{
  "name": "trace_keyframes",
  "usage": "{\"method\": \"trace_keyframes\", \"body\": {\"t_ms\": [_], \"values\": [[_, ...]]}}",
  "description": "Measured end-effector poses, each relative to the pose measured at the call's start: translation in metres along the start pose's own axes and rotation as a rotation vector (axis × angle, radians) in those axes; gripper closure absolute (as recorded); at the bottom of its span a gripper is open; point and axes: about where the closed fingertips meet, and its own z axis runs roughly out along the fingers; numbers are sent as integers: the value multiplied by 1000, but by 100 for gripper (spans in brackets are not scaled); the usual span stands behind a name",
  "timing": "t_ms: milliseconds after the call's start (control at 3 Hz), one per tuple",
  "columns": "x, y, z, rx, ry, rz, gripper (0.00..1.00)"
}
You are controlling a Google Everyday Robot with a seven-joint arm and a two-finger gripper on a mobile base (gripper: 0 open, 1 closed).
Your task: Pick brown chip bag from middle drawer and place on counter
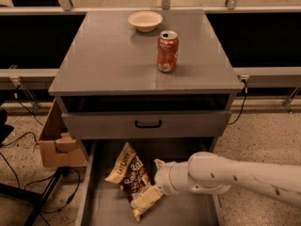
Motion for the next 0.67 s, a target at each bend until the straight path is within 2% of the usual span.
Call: {"method": "trace_keyframes", "body": {"t_ms": [333,667], "values": [[13,-15,37,0,32,8,0],[36,-24,80,-14,93,25,0]]}}
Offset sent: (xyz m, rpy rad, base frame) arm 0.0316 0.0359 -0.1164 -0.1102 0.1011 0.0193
